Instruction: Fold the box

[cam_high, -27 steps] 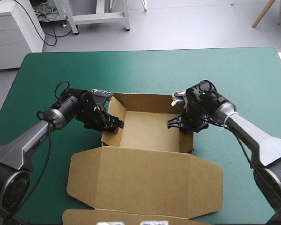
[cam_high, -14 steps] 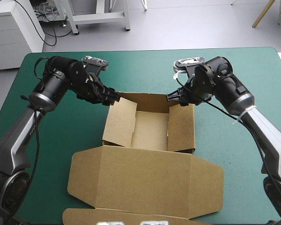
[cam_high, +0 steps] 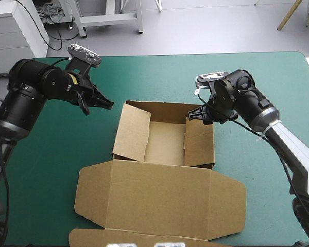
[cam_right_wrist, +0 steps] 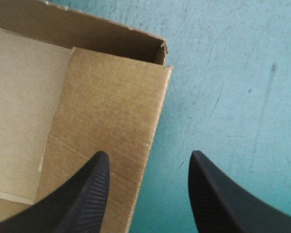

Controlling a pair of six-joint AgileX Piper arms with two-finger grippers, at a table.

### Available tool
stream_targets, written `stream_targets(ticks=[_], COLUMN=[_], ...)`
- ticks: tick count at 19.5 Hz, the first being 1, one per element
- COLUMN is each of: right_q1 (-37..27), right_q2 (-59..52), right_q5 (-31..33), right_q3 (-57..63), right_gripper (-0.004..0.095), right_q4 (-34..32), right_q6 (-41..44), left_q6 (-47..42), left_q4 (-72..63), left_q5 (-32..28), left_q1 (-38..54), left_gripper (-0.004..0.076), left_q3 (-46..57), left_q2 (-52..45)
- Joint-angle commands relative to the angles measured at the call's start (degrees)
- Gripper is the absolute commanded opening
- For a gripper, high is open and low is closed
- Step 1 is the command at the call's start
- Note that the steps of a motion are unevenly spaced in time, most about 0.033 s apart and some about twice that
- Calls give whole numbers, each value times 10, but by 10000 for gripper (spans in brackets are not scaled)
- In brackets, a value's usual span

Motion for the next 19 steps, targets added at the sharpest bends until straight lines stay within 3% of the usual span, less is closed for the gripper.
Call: stream_targets(ticks=[1, 7, 10, 14, 19], right_q1=[0, 0, 0, 0, -5], right_q2=[-20, 22, 49, 55, 55], right_q5=[-14, -14, -15, -14, -18], right_q3=[10, 59, 59, 60, 60], right_gripper=[468, 448, 323, -5, -19], right_q4=[-11, 15, 55, 50, 14], right_q6=[12, 43, 21, 11, 21], left_q6=[13, 27, 40, 40, 40], left_q4=[2, -18, -34, -44, -45], left_q5=[28, 21, 1, -9, -62], left_q1=[-1, -1, -1, -1, -1], left_gripper=[-10, -10, -10, -10, -10], left_q3=[20, 156, 223, 284, 422], left_q2=[-59, -154, -214, -283, -411])
